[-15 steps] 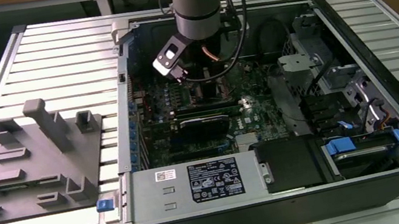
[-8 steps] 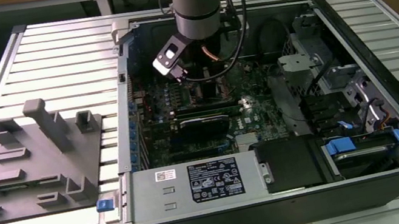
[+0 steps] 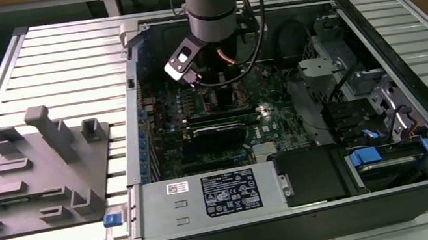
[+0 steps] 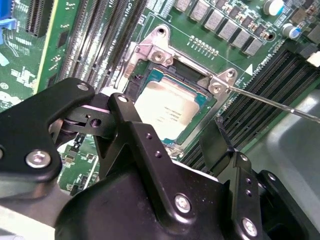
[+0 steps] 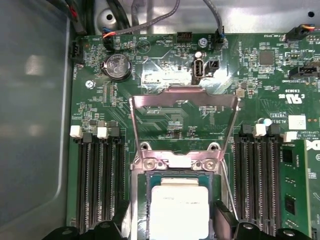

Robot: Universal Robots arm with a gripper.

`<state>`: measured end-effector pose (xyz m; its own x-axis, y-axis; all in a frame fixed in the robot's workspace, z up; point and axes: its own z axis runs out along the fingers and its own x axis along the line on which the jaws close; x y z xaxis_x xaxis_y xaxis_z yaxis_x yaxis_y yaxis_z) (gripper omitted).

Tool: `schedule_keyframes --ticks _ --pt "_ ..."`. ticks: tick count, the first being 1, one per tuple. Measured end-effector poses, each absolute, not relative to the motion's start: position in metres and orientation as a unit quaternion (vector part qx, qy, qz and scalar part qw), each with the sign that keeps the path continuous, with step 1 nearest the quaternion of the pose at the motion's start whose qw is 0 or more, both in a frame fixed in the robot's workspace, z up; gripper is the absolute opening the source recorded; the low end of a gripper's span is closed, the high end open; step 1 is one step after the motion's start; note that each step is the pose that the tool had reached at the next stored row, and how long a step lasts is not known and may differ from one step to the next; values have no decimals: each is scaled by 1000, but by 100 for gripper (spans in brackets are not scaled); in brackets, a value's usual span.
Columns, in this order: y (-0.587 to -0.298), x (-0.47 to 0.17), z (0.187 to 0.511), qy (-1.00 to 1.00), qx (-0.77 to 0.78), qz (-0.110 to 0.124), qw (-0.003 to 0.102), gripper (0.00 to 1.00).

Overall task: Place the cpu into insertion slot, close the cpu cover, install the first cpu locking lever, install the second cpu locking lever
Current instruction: 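Place the cpu into insertion slot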

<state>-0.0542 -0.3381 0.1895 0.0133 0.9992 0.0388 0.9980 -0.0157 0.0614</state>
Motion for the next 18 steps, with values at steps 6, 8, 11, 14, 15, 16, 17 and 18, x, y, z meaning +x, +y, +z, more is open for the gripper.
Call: schedule_keyframes --ticks 6,8,11,14,15,16,17,18 --pt "-338 -54 192 702 712 34 9 75" --pt "-338 -54 194 702 712 33 8 75" --pt "-338 -54 197 702 712 32 7 75" --pt "-338 -54 200 702 712 32 7 73" --pt "-338 -54 202 702 712 31 7 67" --pt "-338 -54 203 701 712 31 6 67" --pt "-338 -54 204 701 712 31 6 60" --pt "-338 -54 205 701 712 31 6 55"
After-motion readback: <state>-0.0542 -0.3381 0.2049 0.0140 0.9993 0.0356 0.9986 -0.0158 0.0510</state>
